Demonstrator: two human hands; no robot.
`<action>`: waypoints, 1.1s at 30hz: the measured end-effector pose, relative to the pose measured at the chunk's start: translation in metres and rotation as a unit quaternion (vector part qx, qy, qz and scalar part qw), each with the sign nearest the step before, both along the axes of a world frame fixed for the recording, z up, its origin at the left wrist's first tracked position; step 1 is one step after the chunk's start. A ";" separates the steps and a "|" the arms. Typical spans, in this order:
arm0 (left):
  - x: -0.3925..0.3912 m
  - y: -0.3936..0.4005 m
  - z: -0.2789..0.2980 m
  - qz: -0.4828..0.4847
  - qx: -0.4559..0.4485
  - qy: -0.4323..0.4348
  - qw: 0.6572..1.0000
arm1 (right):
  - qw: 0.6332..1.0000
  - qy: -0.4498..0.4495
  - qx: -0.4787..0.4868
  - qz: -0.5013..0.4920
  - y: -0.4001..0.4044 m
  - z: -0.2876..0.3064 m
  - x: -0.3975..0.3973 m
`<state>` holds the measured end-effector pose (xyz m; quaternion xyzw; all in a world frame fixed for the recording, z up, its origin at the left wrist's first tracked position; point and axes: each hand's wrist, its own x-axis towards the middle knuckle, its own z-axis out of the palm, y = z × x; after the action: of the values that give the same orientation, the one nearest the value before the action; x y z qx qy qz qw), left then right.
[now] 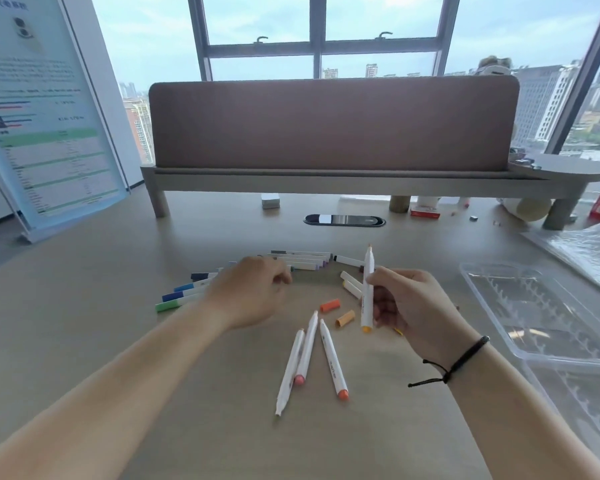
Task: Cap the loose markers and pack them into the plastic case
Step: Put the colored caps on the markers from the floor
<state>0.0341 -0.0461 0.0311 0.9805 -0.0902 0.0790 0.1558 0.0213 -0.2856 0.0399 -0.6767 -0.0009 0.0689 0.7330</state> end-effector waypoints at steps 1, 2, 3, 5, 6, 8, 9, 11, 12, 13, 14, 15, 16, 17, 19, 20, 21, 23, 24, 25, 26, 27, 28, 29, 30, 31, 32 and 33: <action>-0.001 0.016 0.001 0.024 0.059 0.028 0.998 | 1.000 0.001 -0.005 0.008 0.002 0.000 -0.001; -0.002 0.029 0.002 0.043 0.115 0.053 0.991 | 1.000 0.001 -0.012 0.017 0.003 -0.001 -0.002; -0.005 0.035 0.002 0.052 0.159 0.071 0.983 | 0.999 0.001 -0.020 0.026 0.005 -0.001 -0.003; -0.009 0.039 -0.002 0.044 0.204 0.075 0.975 | 0.999 -0.001 -0.034 0.040 0.009 -0.003 -0.005; -0.011 0.037 -0.004 0.038 0.217 0.062 0.974 | 0.998 -0.003 -0.041 0.044 0.011 -0.004 -0.006; -0.014 0.035 -0.007 0.035 0.228 0.026 0.973 | 0.997 -0.003 -0.054 0.049 0.015 -0.006 -0.009; -0.014 0.033 -0.009 0.032 0.220 0.011 0.975 | 0.997 0.000 -0.060 0.051 0.017 -0.006 -0.010; -0.014 0.031 -0.012 0.026 0.150 0.000 0.988 | 0.996 0.006 -0.067 0.056 0.019 -0.007 -0.011; -0.016 0.029 -0.011 0.023 0.086 -0.001 0.996 | 0.996 0.007 -0.069 0.060 0.020 -0.007 -0.012; -0.019 0.026 -0.009 0.020 0.010 -0.001 1.000 | 0.996 0.006 -0.069 0.065 0.021 -0.007 -0.012; -0.021 0.023 -0.007 0.018 -0.072 0.001 0.997 | 0.995 0.006 -0.067 0.070 0.021 -0.008 -0.013; -0.025 0.020 -0.004 0.016 -0.166 0.013 0.986 | 0.995 0.007 -0.062 0.074 0.021 -0.008 -0.013; -0.029 0.017 -0.001 0.013 -0.279 0.038 0.960 | 0.995 0.007 -0.057 0.079 0.021 -0.008 -0.013; -0.034 0.014 0.000 0.012 -0.401 0.072 0.913 | 0.995 0.005 -0.052 0.083 0.021 -0.008 -0.013; -0.042 0.009 -0.001 0.018 -0.612 0.139 0.779 | 0.995 0.002 -0.042 0.091 0.022 -0.010 -0.014; -0.044 0.008 -0.003 0.026 -0.676 0.158 0.719 | 0.995 0.000 -0.040 0.095 0.023 -0.011 -0.014; -0.045 0.008 -0.005 0.034 -0.716 0.164 0.677 | 0.994 -0.005 -0.044 0.101 0.024 -0.011 -0.015; -0.043 0.010 -0.008 0.037 -0.756 0.155 0.635 | 0.992 -0.025 -0.059 0.110 0.025 -0.013 -0.016; -0.042 0.011 -0.008 0.034 -0.767 0.145 0.624 | 0.991 -0.037 -0.061 0.111 0.025 -0.014 -0.016; -0.042 0.012 -0.006 0.029 -0.774 0.136 0.618 | 0.991 -0.048 -0.056 0.109 0.026 -0.014 -0.016; -0.042 0.013 -0.006 0.024 -0.776 0.129 0.616 | 0.991 -0.057 -0.049 0.107 0.026 -0.013 -0.017; -0.043 0.014 -0.004 0.019 -0.775 0.123 0.620 | 0.991 -0.065 -0.041 0.105 0.027 -0.012 -0.016; -0.044 0.014 -0.004 0.013 -0.769 0.120 0.627 | 0.992 -0.073 -0.035 0.101 0.027 -0.012 -0.016; -0.045 0.014 -0.004 0.007 -0.761 0.118 0.638 | 0.992 -0.079 -0.028 0.097 0.027 -0.011 -0.015; -0.045 0.013 -0.006 0.003 -0.751 0.116 0.650 | 0.992 -0.084 -0.020 0.092 0.026 -0.011 -0.015; -0.046 0.012 -0.006 -0.002 -0.742 0.113 0.661 | 0.992 -0.088 -0.011 0.087 0.026 -0.011 -0.015; -0.047 0.011 -0.007 -0.006 -0.734 0.110 0.670 | 0.992 -0.091 -0.002 0.082 0.025 -0.010 -0.015; -0.048 0.010 -0.007 -0.009 -0.728 0.107 0.677 | 0.993 -0.092 0.006 0.078 0.025 -0.010 -0.015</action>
<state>-0.0135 -0.0357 0.0237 0.5575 0.0039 0.0129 0.8301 0.0060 -0.2601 0.0304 -0.6735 -0.1211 0.0632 0.7265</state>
